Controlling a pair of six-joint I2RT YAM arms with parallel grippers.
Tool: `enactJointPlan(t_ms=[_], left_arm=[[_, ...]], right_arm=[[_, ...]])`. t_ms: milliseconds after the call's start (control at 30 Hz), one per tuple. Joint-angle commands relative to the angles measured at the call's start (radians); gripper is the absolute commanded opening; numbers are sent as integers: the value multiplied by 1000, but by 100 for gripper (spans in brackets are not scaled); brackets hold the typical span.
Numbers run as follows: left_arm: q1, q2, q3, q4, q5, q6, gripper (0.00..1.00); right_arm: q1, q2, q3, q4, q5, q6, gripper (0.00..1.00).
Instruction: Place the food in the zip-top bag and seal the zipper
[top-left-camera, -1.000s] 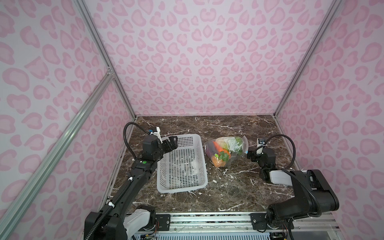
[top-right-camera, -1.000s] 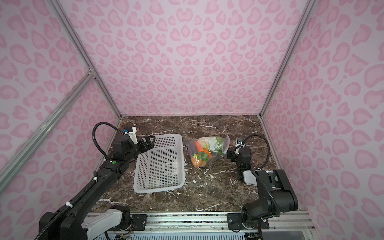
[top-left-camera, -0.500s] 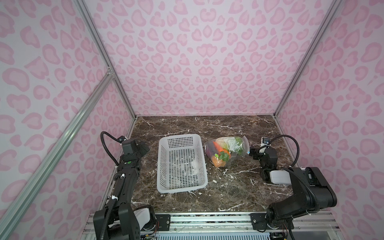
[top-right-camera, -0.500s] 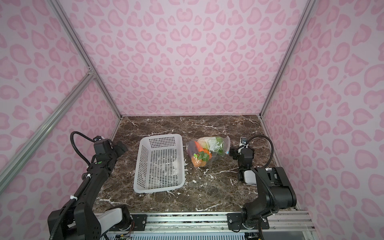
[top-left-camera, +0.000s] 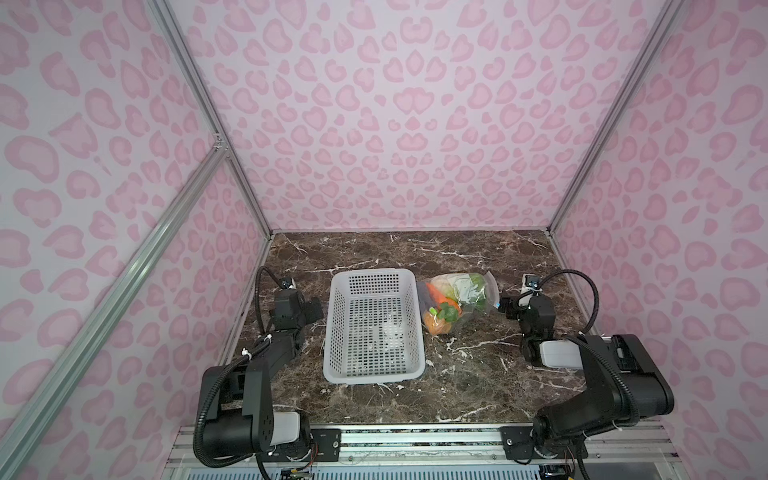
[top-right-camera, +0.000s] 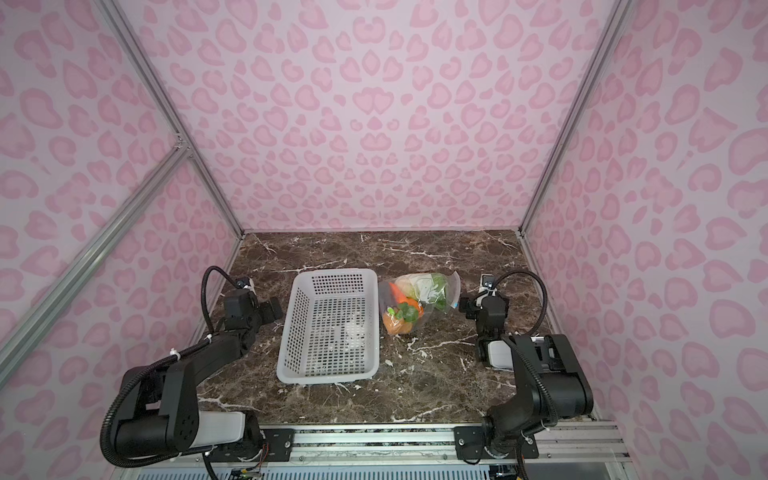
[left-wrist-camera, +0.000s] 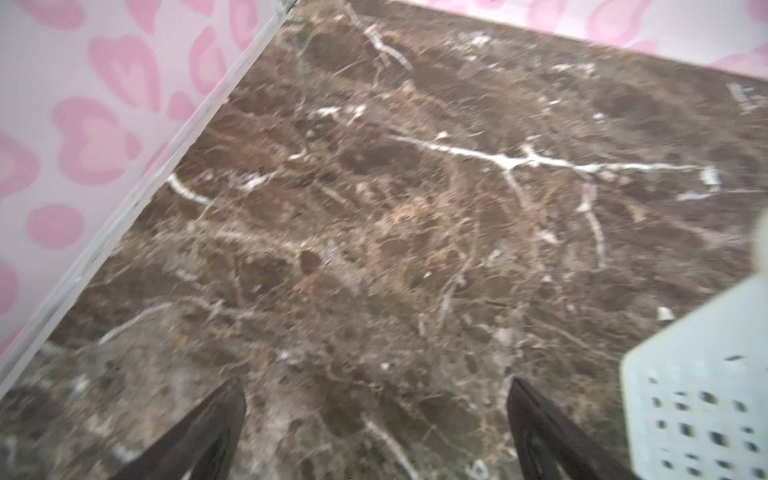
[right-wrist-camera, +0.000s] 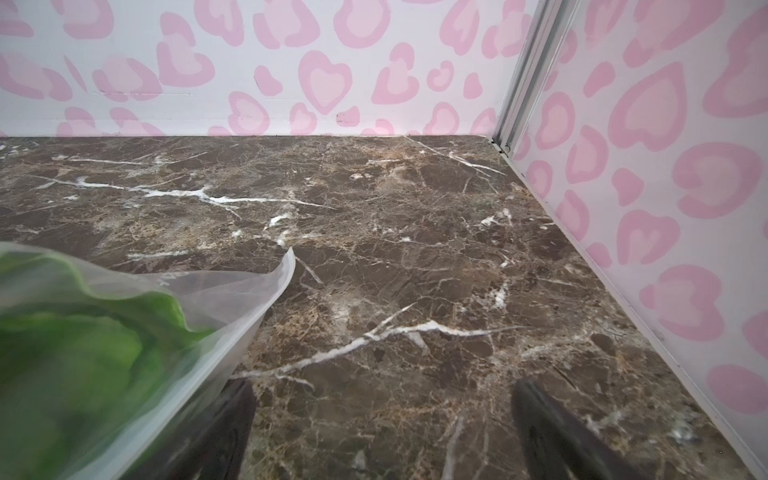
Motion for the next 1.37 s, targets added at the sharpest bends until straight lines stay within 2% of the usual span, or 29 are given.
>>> enactJointPlan(t_ms=[0, 67, 167, 267, 400, 433, 533, 1333], left_arm=[[-1, 24, -10, 208, 60, 41, 99], [-6, 43, -21, 288, 70, 38, 100], [-24, 85, -35, 360, 28, 49, 98], [-36, 68, -70, 403, -23, 42, 97], [-57, 92, -214, 692, -77, 43, 97], [-58, 75, -192, 617, -80, 40, 97], [-59, 90, -179, 613, -49, 60, 97], [-69, 89, -174, 603, -55, 72, 97]], right_arm=[[1, 2, 4, 11, 12, 5, 98], [1, 1, 4, 11, 13, 4, 98], [1, 1, 3, 11, 11, 5, 98], [1, 0, 4, 11, 12, 5, 99], [1, 0, 3, 11, 13, 5, 99], [0, 1, 3, 10, 11, 5, 99], [1, 1, 3, 11, 12, 4, 99], [1, 1, 4, 10, 12, 5, 99]])
